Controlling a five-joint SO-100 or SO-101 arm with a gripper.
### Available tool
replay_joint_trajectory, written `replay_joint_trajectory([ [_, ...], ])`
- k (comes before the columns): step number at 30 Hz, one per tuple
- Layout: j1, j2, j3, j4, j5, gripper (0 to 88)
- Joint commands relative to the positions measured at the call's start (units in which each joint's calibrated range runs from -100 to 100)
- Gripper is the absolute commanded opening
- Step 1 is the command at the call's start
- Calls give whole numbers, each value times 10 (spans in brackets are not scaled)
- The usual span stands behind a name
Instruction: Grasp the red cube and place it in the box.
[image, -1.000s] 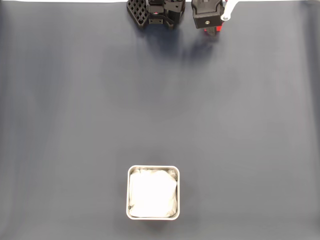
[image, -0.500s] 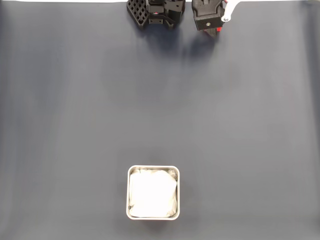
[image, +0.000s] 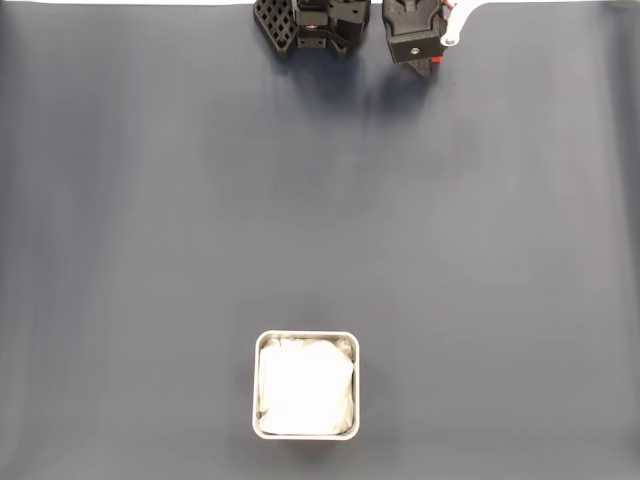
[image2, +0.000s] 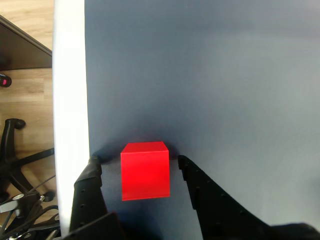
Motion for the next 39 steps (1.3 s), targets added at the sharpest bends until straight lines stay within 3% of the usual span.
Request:
replay_joint_trajectory([
  [1,-8,5,-1,-8,-5,357],
  [20,-8,12,-18,-10,-10,115],
  [39,-7,35,-51,-10,-17,63],
])
